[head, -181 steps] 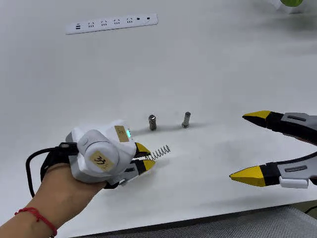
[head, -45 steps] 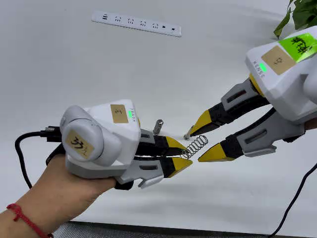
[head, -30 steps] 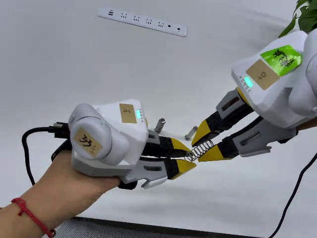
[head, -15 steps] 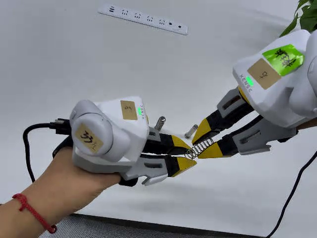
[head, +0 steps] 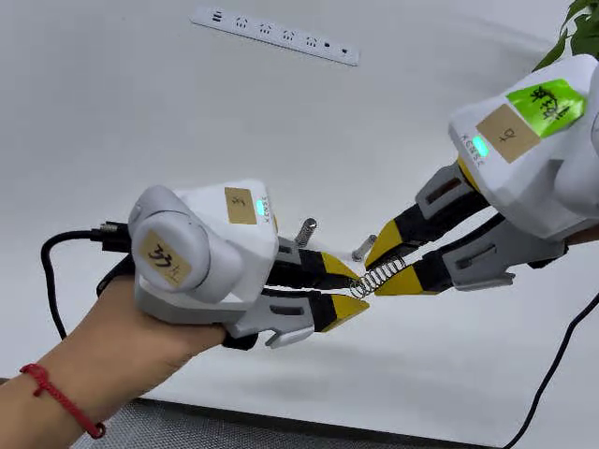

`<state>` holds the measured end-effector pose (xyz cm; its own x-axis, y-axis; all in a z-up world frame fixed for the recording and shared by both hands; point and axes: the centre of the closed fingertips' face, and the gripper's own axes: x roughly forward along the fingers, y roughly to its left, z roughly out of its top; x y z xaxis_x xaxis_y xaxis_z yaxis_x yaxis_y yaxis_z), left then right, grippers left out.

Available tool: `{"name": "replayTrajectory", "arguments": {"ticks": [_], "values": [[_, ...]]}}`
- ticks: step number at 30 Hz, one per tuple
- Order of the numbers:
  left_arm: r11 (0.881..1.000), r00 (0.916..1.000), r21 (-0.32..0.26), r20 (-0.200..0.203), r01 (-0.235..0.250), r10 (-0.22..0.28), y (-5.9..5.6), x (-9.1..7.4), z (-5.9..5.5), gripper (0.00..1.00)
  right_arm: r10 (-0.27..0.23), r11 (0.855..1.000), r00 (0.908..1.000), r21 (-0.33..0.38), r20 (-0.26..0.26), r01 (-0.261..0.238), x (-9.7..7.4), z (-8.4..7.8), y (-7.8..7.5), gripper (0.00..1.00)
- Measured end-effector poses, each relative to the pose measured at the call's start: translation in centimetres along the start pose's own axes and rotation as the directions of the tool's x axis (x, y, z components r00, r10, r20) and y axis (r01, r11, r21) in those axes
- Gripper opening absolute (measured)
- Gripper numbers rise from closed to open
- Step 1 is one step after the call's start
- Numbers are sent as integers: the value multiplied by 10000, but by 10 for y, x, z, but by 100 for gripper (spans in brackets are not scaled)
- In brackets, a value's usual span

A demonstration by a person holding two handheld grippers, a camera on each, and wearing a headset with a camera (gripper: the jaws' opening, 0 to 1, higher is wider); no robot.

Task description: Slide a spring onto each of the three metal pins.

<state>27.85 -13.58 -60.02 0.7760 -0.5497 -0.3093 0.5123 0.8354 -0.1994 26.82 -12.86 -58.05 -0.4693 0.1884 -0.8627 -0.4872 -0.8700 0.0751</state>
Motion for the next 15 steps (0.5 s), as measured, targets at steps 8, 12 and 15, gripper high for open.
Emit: {"name": "replayTrajectory", "arguments": {"ticks": [8,12,15], "values": [[9982,9988,371,-103,-478,482,7,-16,-7,23,-437,9979,9990,478,-58,439,-9,-10,-8,12],[9951,9962,489,-135,-858,866,14,-28,-11,37,-810,9934,9962,787,-314,832,-13,-23,-18,12],[9924,9936,595,-284,-1079,1097,20,-38,-17,43,-1112,9866,9916,1127,-663,1182,-14,-33,-26,12]]}}
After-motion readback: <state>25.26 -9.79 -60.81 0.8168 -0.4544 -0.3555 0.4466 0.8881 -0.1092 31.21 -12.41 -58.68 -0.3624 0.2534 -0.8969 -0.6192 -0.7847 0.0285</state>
